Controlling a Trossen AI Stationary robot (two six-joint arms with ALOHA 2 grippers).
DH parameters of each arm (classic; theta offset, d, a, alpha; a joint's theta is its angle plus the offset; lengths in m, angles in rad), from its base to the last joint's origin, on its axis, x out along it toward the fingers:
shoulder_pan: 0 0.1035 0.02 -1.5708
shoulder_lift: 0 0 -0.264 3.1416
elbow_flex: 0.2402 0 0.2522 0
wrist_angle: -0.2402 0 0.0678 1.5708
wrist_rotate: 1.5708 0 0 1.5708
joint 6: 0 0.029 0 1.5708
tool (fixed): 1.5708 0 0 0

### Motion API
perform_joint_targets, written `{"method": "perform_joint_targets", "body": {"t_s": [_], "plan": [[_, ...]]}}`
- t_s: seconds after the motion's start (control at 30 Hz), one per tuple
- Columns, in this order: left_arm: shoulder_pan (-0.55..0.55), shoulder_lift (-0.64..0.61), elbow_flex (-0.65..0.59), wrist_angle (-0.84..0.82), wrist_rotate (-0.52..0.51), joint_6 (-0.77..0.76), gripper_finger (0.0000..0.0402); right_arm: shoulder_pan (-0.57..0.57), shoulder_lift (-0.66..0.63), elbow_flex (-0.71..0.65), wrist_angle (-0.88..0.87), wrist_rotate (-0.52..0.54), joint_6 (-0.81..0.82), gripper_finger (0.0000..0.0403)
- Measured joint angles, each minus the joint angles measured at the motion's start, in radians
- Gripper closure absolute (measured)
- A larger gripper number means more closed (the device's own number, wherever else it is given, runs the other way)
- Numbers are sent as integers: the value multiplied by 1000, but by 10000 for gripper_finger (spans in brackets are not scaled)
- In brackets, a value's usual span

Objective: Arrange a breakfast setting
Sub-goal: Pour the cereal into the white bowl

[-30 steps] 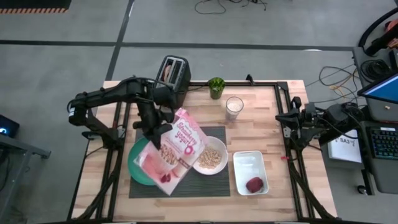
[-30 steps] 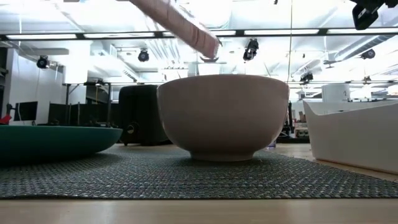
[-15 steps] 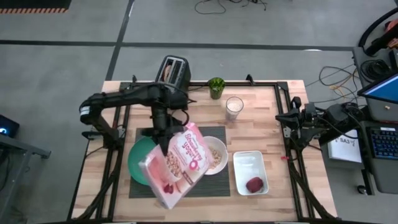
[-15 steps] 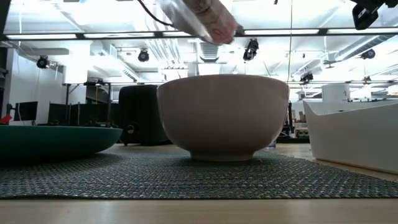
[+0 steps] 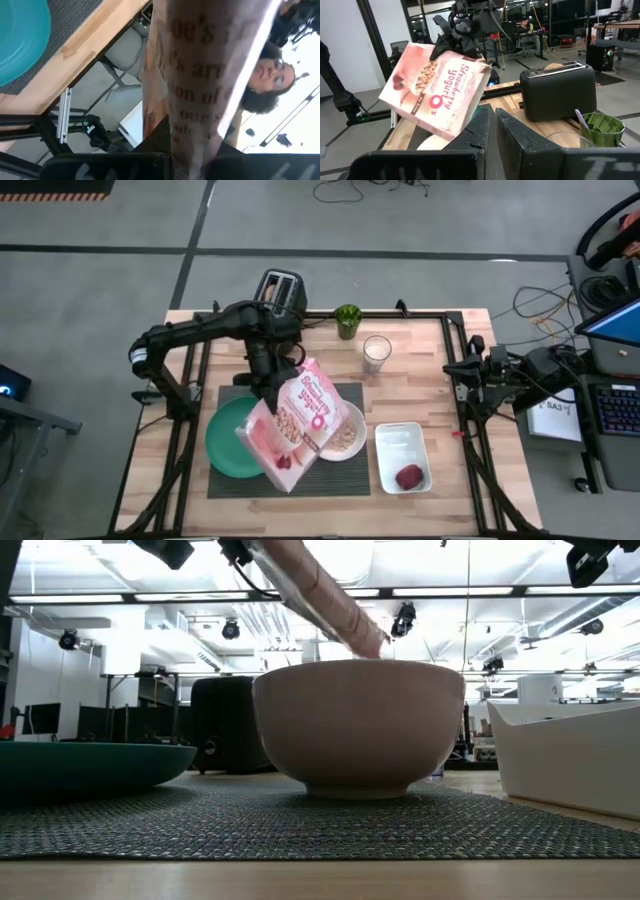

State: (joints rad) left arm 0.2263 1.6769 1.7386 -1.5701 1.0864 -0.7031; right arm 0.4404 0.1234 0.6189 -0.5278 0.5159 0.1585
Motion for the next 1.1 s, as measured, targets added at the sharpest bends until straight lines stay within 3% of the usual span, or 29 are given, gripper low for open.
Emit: {"method": "perform_joint_targets", "body": {"t_s": [0.33,0.47,0.73,0.87,0.97,1.1], "plan": [[0,-28,-83,-2,5,65,402,0,0,0,0,0,2,380],[0,-37,-131,-2,14,21,402,0,0,0,0,0,2,380],[1,-37,-138,-1,28,31,402,0,0,0,0,0,6,380],[1,-37,-138,16,55,11,402,0,0,0,5,0,6,380],[2,-30,-140,-1,161,82,402,0,0,0,9,0,6,380],[30,-22,-145,-1,76,-2,402,0,0,0,9,0,6,380]]}}
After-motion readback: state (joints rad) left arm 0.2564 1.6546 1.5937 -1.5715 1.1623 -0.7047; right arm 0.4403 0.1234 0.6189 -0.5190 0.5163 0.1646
